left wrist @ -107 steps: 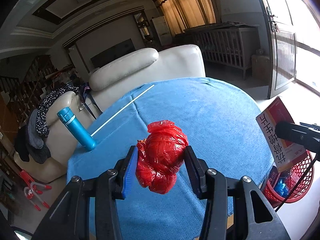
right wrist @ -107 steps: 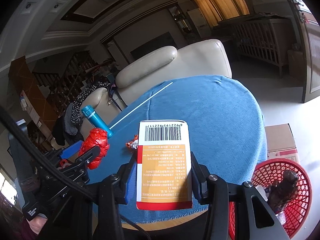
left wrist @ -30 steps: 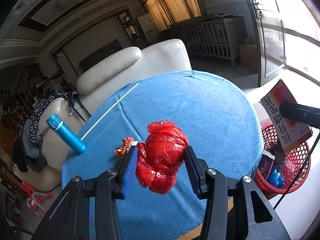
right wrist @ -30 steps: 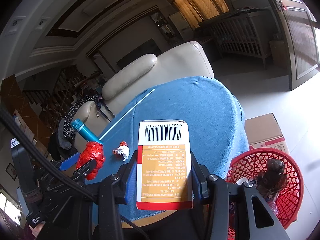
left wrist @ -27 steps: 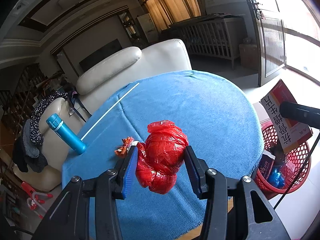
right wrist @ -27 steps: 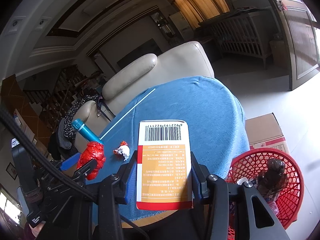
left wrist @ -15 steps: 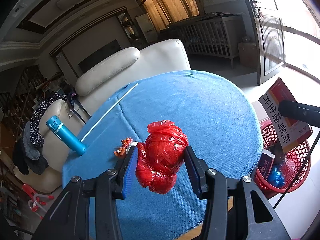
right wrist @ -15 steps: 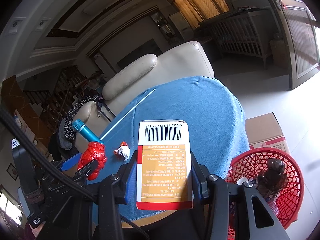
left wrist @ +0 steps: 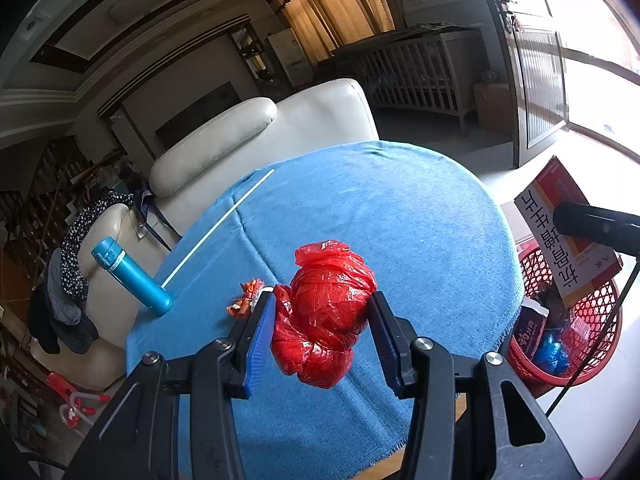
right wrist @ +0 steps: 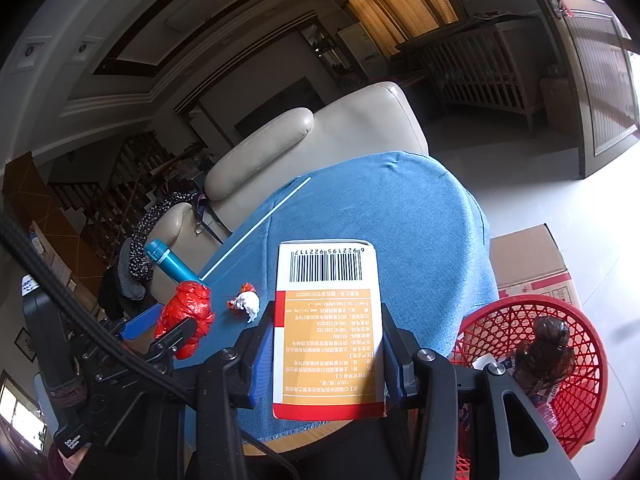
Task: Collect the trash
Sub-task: 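Carry the red bag and barcode box over the red mesh basket, then open the left tool to drop the red bag while the right tool drops the barcode box, then return to the table and grasp the white crumpled tissue with the right tool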
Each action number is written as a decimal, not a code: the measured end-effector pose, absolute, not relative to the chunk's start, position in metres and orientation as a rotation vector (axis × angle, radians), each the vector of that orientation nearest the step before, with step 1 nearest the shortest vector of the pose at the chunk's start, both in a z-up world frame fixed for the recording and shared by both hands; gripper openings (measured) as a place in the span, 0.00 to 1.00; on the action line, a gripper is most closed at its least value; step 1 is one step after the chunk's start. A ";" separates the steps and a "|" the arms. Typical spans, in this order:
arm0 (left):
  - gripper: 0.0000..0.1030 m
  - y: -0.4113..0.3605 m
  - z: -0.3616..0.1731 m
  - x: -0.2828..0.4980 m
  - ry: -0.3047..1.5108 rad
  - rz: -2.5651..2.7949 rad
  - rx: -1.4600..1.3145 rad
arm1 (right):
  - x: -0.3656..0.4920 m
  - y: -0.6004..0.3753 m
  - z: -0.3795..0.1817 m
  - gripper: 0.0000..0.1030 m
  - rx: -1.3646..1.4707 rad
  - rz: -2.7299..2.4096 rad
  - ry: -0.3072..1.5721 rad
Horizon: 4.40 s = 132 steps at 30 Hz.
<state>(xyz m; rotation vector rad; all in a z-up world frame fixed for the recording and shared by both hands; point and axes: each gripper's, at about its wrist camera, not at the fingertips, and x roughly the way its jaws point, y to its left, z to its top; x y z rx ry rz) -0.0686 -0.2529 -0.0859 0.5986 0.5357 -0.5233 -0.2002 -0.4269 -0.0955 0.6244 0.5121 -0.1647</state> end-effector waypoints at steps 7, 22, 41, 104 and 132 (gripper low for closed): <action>0.48 -0.256 -0.086 -0.071 0.535 -0.528 0.607 | -0.202 -0.429 -0.097 0.47 0.631 -0.167 0.509; 0.48 -0.267 -0.091 -0.073 0.536 -0.545 0.642 | -0.210 -0.438 -0.104 0.47 0.660 -0.178 0.507; 0.48 -0.311 -0.107 -0.092 0.538 -0.646 0.733 | -0.244 -0.472 -0.117 0.47 0.725 -0.265 0.491; 0.55 -0.112 -0.167 0.089 0.864 -0.426 0.379 | -0.107 -0.448 -0.139 0.56 0.654 -0.182 0.723; 0.60 -0.046 -0.173 0.186 0.905 -0.394 0.173 | 0.144 -0.289 -0.211 0.35 0.498 0.071 0.989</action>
